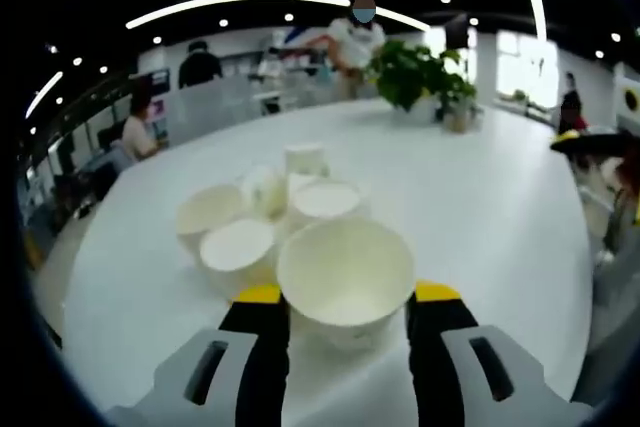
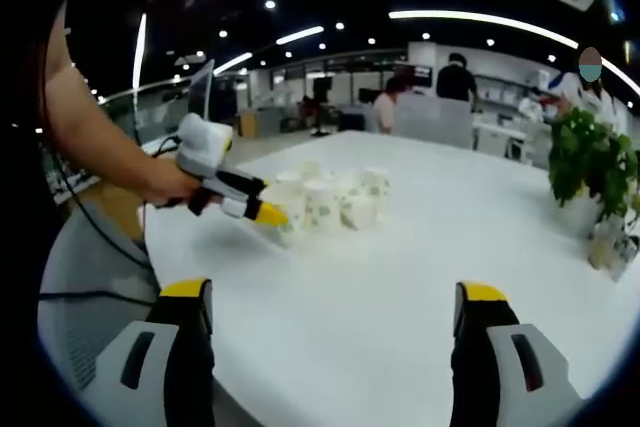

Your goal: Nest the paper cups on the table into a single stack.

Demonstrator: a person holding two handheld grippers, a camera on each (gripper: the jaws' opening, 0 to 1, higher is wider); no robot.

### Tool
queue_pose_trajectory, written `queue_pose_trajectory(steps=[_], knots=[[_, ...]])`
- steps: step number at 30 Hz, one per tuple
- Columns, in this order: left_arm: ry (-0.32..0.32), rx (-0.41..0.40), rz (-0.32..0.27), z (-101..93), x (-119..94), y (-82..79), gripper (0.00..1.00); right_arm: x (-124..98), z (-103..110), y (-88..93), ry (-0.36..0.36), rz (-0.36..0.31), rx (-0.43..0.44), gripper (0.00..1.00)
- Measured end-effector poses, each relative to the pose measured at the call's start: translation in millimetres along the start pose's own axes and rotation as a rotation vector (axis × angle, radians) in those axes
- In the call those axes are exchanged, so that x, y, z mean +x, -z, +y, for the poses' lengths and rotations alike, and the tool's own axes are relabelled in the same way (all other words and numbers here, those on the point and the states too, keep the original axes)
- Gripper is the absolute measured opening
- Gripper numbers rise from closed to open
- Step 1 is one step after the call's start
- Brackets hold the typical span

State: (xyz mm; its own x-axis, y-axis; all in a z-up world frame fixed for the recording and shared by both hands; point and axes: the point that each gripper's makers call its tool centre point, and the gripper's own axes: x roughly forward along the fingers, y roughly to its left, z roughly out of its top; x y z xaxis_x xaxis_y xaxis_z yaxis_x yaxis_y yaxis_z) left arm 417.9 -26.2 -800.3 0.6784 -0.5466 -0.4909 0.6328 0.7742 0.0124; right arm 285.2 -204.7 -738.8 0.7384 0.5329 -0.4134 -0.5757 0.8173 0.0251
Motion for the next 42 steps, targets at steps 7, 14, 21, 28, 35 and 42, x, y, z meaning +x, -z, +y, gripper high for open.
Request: queue_pose_trajectory(steps=[7,14,21,28,35,42], knots=[[0.006,0.004,-0.008,-4.2,-1,-0.7,0.39,-3,-3,3.3,0.014,0.001,0.011,0.99],[0.011,0.004,-0.009,-5.4,-4,0.9,0.37,-5,-3,5.0,0.018,0.000,0.016,0.98],[0.018,0.005,-0.018,-9.4,-12,0.8,0.37,-4,-2,6.0,0.016,-0.001,0.020,0.98],[0.064,0.014,-0.032,-15.9,-20,-6.9,0.37,-2,0,6.5,0.012,-0.002,0.018,0.98],[0.085,0.040,-0.045,-16.1,-29,-16.8,0.37,1,2,4.0,0.004,-0.004,0.011,0.98],[0.117,0.037,-0.059,-18.9,-39,-28.9,0.37,2,4,2.2,0.000,-0.004,0.006,0.98]])
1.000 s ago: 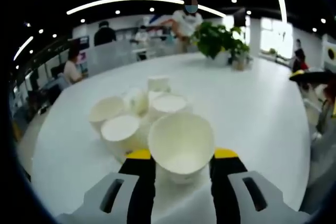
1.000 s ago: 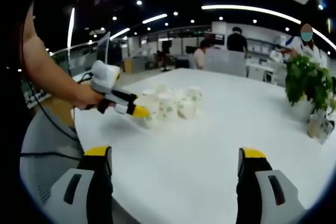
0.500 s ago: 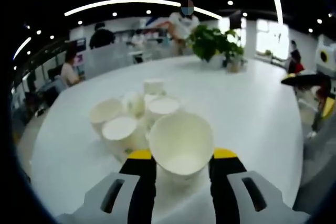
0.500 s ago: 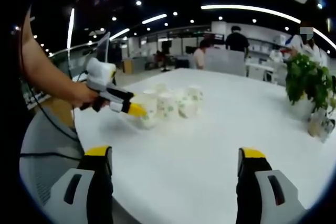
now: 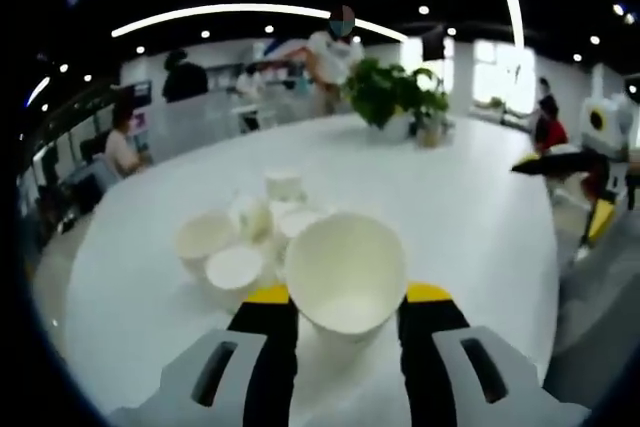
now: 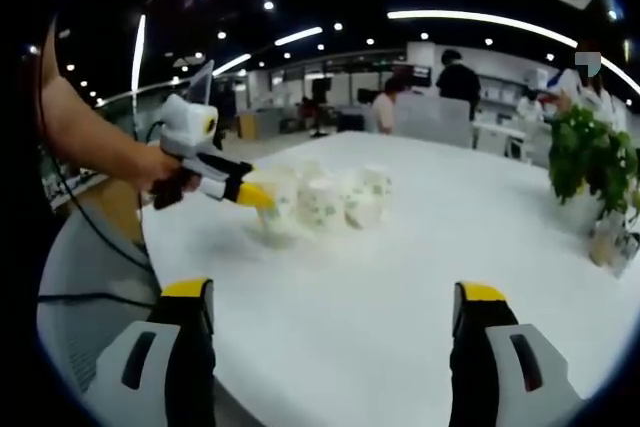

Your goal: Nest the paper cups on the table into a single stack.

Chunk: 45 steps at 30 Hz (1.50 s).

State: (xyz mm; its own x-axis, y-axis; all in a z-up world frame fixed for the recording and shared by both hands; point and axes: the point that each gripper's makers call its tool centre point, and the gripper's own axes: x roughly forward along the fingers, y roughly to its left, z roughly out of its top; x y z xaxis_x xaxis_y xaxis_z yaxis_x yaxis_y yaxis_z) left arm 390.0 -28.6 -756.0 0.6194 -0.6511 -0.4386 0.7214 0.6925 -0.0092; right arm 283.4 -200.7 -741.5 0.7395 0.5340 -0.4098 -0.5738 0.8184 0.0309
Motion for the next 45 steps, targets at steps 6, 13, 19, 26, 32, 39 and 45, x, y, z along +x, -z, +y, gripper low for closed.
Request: queue_pose_trajectory(steps=[6,13,19,26,32,39,45], knots=[[0.040,0.031,-0.009,-8.2,-9,-9.5,0.37,0,1,-0.3,-0.003,0.001,-0.003,0.98],[0.067,0.092,-0.009,-14.2,-18,-14.1,0.36,3,3,-1.1,-0.010,0.003,-0.005,0.97],[0.117,0.088,-0.033,-27.3,-26,-24.5,0.37,5,5,-3.1,-0.016,0.003,-0.010,0.97],[0.187,0.105,-0.026,-44.9,-34,-24.9,0.37,6,4,-7.9,-0.024,-0.004,-0.016,1.00],[0.223,0.139,-0.018,-56.0,-42,-23.6,0.36,7,0,-9.5,-0.020,-0.001,-0.017,1.00],[0.249,0.146,-0.013,-62.7,-50,-22.9,0.37,9,3,-9.8,-0.024,0.005,-0.021,1.00],[0.287,0.150,-0.006,-73.7,-58,-20.2,0.36,8,7,-7.9,-0.039,0.022,-0.050,1.00]])
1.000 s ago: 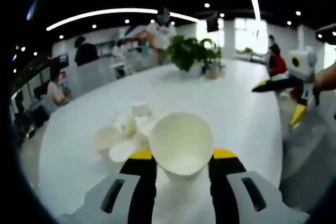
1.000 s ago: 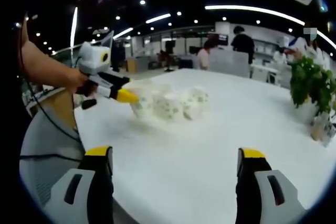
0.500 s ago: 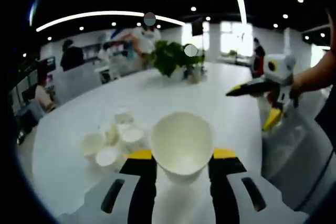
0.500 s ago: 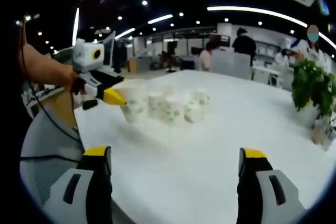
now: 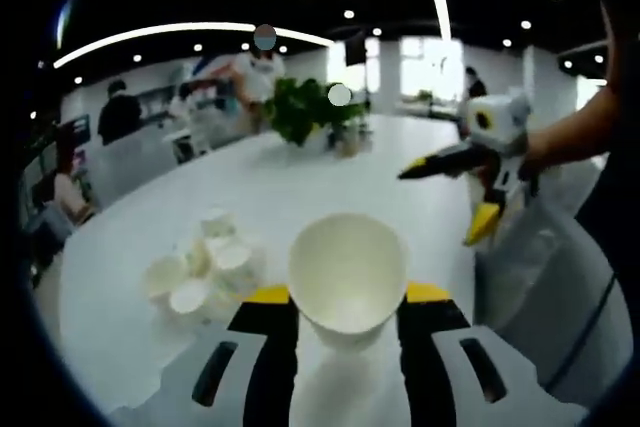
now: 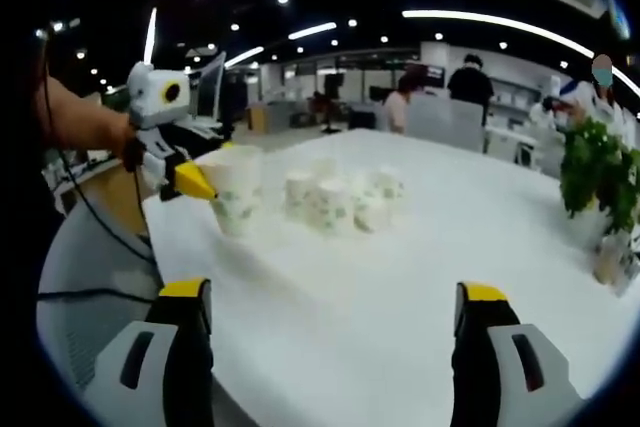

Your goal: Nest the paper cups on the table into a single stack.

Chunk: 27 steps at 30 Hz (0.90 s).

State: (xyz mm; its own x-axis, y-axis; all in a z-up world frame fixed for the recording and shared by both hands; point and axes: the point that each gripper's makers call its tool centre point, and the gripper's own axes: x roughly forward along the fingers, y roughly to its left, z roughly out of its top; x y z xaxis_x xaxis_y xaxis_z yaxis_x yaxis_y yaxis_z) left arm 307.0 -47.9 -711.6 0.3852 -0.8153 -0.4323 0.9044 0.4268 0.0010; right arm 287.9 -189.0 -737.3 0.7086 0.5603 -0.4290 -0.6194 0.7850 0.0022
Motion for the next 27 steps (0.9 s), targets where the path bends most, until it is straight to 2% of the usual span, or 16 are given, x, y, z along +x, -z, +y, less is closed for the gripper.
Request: queue_pose_trajectory(steps=[3,7,17,27], knots=[[0.041,0.003,-0.012,-11.5,-1,-1.7,0.36,-1,-2,-1.4,0.008,-0.008,0.013,1.00],[0.057,0.017,-0.006,-19.0,-1,-2.1,0.36,-2,-5,-2.3,0.015,-0.013,0.019,1.00],[0.072,0.039,-0.001,-28.9,1,-4.3,0.36,-1,-3,-0.5,0.014,-0.018,0.031,1.00],[0.090,0.050,0.015,-37.8,1,1.1,0.36,-2,-3,1.5,0.019,-0.030,0.053,1.00]])
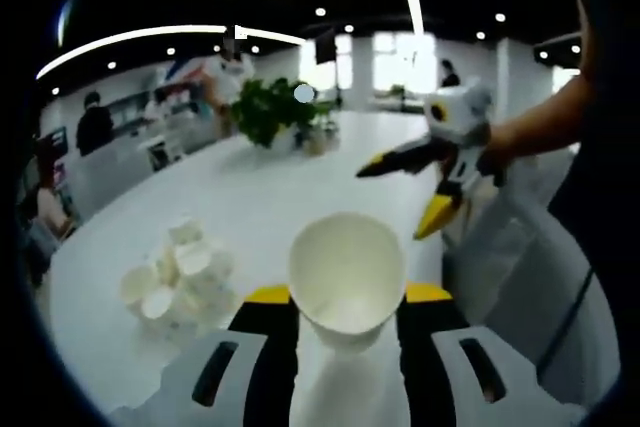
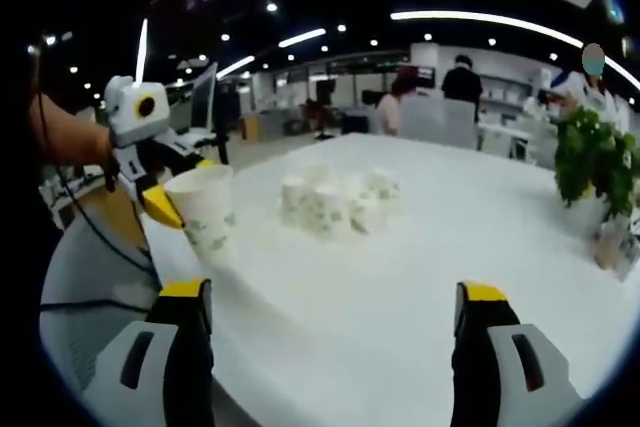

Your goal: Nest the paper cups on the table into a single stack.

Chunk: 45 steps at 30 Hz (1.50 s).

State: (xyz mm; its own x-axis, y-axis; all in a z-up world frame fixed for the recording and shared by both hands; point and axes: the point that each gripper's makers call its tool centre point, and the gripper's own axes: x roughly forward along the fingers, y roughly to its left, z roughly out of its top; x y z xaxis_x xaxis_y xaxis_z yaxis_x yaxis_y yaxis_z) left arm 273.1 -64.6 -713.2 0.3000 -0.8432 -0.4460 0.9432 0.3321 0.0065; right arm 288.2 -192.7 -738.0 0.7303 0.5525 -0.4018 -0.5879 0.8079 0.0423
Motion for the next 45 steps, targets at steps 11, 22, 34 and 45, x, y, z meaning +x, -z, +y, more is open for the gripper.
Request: queue_pose_trajectory(steps=[11,22,34,45], knots=[[-0.042,0.006,0.017,-1.0,6,17.6,0.37,-2,1,3.0,0.003,0.000,0.014,0.99],[-0.051,-0.006,0.020,-2.6,10,32.9,0.37,-3,1,7.2,0.007,0.004,0.021,0.99],[-0.036,-0.019,0.054,-5.0,18,58.2,0.37,-4,4,9.6,0.009,0.010,0.026,0.99],[-0.033,-0.031,0.075,-5.3,19,71.8,0.36,-6,2,12.1,0.015,0.016,0.030,0.99]])
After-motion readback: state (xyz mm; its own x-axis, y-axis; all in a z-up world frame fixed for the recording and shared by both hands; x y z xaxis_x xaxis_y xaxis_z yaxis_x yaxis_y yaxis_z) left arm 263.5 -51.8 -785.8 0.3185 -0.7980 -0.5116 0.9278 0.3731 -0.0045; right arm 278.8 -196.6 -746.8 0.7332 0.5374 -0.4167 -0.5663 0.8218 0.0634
